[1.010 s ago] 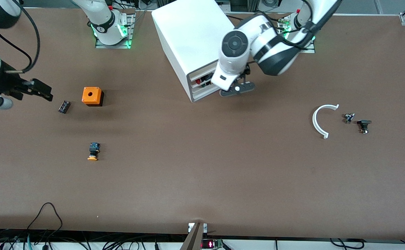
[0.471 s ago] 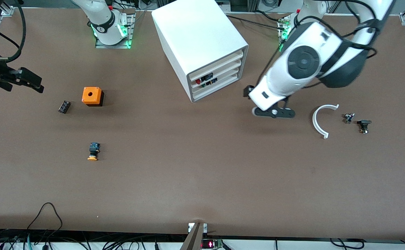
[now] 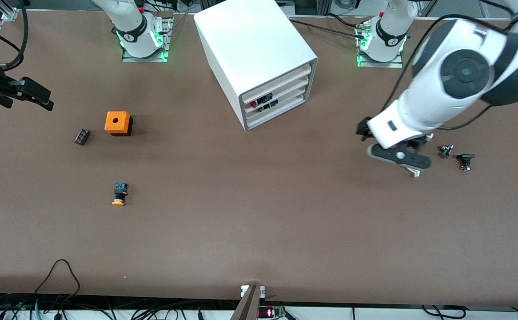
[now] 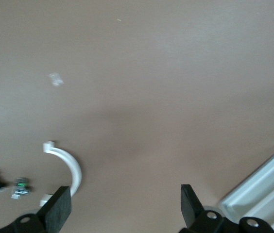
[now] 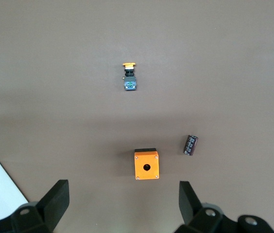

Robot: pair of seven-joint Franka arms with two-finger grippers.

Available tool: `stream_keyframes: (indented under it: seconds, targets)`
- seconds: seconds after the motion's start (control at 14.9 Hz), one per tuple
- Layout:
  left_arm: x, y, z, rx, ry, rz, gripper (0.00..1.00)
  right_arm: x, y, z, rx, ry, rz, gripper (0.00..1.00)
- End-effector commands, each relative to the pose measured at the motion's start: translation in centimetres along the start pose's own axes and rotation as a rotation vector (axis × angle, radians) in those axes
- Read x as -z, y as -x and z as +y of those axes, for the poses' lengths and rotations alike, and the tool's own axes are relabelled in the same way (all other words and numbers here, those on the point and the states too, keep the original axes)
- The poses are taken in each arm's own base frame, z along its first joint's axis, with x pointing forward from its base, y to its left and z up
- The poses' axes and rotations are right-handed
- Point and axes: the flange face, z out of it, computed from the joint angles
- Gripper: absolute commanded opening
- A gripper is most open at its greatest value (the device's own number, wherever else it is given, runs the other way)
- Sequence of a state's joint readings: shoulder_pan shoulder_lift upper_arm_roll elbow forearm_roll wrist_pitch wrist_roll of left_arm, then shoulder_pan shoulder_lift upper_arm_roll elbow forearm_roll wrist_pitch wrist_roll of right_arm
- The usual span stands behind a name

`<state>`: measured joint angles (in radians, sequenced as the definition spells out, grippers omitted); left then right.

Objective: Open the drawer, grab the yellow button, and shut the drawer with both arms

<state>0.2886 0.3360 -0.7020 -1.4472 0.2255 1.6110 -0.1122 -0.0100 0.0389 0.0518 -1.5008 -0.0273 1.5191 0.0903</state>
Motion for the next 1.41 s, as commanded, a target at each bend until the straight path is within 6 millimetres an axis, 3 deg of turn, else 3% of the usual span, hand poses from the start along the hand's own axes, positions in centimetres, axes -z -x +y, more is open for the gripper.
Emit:
stream_keyframes:
  seconds: [0.0,0.2,0.34,0.47,0.61,0.81,1.14,1.35]
  targets:
    - [3.3,2.7,-3.3,-0.094,-0.051,0.024,0.99,0.6,0.2,-0.1,-0.01,-0.007,0.003,1.0]
    - [4.9,5.6,-6.1,-0.064,-0.057,0.05,0.99,0.7,0.0,-0.2,-0.001,-0.006,0.019,1.0]
    - [4.3,7.3,-7.6,-0.009,-0.005,0.079,1.0,0.6,-0.1,-0.2,0.007,-0.004,0.02,1.0]
    - [3.5,8.1,-7.8,0.017,-0.003,0.09,1.0,0.6,-0.1,-0.1,0.005,-0.001,0.021,1.0]
    - [3.7,8.2,-8.1,0.11,-0.003,0.102,1.0,0.6,-0.1,-0.1,0.004,-0.004,0.019,1.0]
    - [3.9,8.3,-8.5,0.107,-0.01,0.11,1.0,0.6,-0.1,-0.2,0.002,-0.006,0.02,1.0]
    - [3.6,8.6,-11.1,0.164,0.003,0.096,1.0,0.6,-0.1,-0.2,0.005,-0.004,0.02,1.0]
    - [3.7,8.9,-11.2,0.172,0.007,0.086,1.0,0.7,0.0,-0.1,0.005,-0.004,0.022,1.0]
